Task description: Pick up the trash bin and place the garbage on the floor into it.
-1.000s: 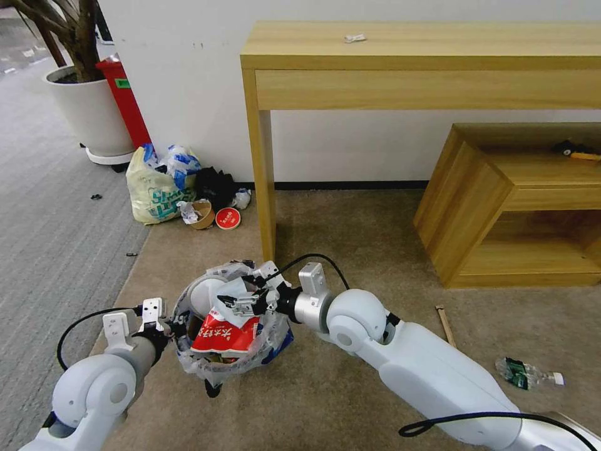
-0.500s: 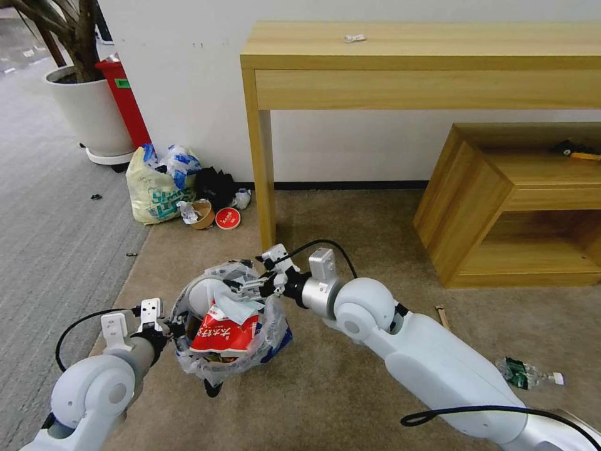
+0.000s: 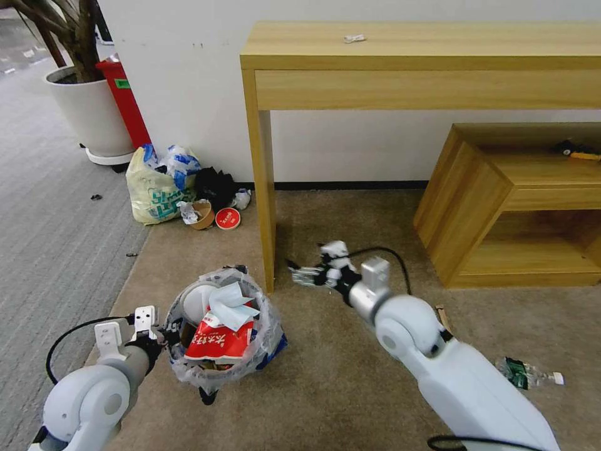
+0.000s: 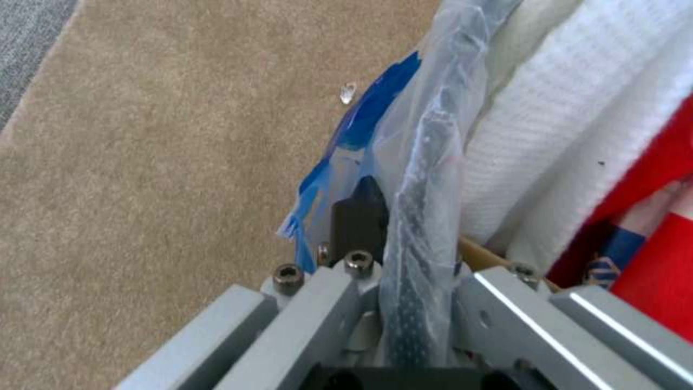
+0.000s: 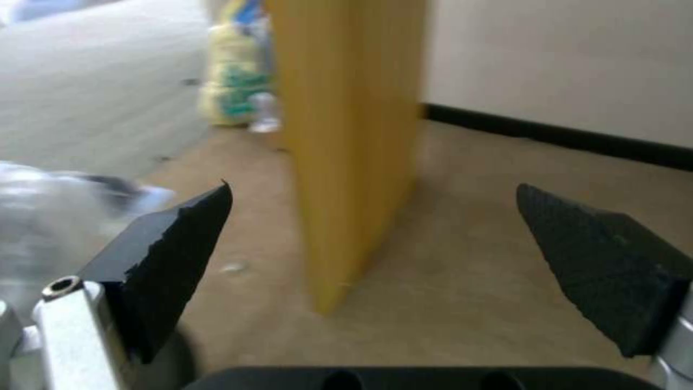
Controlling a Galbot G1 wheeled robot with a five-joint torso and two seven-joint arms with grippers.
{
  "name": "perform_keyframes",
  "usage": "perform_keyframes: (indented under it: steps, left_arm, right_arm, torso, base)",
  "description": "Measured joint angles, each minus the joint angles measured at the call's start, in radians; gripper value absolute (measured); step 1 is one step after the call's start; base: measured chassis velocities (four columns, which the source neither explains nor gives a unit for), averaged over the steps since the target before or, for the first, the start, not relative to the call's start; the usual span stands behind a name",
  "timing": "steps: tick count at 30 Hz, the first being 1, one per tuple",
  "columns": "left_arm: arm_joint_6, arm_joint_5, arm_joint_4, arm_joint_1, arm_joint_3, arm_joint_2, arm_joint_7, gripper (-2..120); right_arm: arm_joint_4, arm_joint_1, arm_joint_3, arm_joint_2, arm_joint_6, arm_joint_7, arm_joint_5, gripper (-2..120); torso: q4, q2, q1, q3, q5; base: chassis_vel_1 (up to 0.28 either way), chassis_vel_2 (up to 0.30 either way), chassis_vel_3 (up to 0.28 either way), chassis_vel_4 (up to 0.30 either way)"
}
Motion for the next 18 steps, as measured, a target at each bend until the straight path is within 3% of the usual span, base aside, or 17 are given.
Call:
perform_keyframes:
  steps: [5, 18]
  left_arm:
    - [0.000, 0.012, -0.012, 0.012, -0.002, -0.005, 0.005, 0]
    - [0.000, 0.024, -0.046, 0.034, 0.005, -0.005, 0.004, 0]
  right_arm:
    - [0.036, -0.148, 0.168, 0.026, 0.020, -0.035, -0.052, 100]
    - [0.067, -0.294, 0.322, 0.071, 0.068, -0.095, -0.115, 100]
  torso:
    - [0.0000, 0.000, 0.000, 0.000, -0.0001]
    - [0.0003, 0.000, 0.000, 0.000, -0.0002]
  base:
    - [0.000, 0.000, 0.000, 0.000]
    - [-0.025, -0.019, 0.032, 0.030]
